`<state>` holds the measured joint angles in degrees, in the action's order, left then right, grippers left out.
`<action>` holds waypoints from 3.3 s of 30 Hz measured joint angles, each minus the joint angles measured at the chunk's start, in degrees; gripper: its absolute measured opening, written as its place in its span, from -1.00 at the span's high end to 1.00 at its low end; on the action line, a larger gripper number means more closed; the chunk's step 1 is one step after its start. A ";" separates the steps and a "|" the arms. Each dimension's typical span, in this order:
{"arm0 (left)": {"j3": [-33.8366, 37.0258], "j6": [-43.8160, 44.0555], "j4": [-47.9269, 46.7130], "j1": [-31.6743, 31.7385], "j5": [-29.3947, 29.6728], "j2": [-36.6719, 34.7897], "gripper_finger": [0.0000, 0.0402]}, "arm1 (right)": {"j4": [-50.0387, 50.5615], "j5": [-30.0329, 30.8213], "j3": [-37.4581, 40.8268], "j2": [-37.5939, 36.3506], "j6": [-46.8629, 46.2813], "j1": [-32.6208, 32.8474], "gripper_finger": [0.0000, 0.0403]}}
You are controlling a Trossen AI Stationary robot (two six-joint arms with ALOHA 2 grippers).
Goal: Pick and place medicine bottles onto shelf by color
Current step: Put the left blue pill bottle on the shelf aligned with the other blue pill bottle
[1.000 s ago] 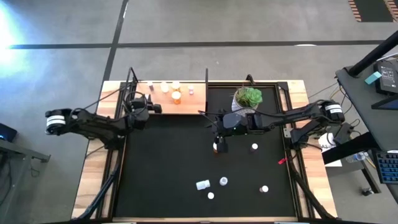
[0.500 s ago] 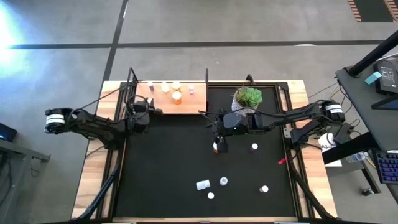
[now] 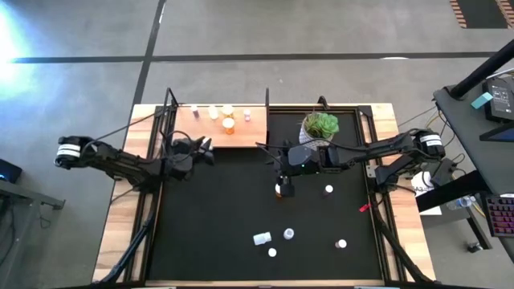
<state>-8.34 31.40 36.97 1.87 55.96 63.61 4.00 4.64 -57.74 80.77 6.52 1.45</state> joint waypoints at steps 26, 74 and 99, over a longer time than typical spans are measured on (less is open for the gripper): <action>-28.21 1.34 -46.61 -6.76 8.00 3.37 0.47 | -0.01 -0.04 0.00 0.00 -11.03 0.00 -0.13; -22.97 27.47 -37.35 12.29 21.13 23.02 0.47 | 0.00 -0.02 0.02 0.00 -11.02 0.00 -0.13; -22.97 28.29 -35.15 18.85 21.13 24.12 0.47 | -0.03 -0.03 0.04 0.00 -11.03 0.01 -0.13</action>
<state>-31.31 59.69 1.82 20.72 77.09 87.73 3.97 4.61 -57.69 80.77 -4.51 1.46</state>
